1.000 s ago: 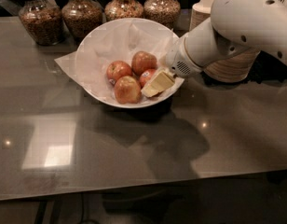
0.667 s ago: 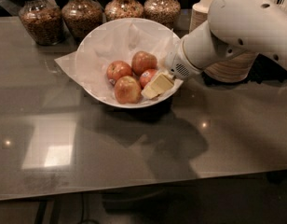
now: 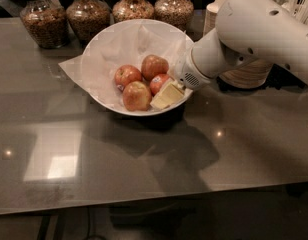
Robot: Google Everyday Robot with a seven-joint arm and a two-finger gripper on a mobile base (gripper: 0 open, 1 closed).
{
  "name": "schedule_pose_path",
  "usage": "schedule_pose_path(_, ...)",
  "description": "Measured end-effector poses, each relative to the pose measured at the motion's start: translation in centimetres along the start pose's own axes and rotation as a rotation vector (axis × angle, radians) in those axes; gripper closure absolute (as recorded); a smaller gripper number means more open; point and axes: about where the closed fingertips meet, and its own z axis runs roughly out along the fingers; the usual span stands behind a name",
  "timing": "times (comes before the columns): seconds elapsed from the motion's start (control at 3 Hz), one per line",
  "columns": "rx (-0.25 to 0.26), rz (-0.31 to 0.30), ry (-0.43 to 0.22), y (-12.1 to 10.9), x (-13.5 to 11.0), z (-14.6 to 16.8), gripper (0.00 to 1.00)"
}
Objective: Pick apple from white bowl
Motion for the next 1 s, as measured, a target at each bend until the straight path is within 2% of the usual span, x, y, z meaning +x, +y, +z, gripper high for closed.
schedule_pose_path(0.33, 0.000, 0.004, 0.011, 0.20, 0.31, 0.41, 0.50)
schedule_pose_path(1.0, 0.000, 0.004, 0.011, 0.20, 0.31, 0.41, 0.96)
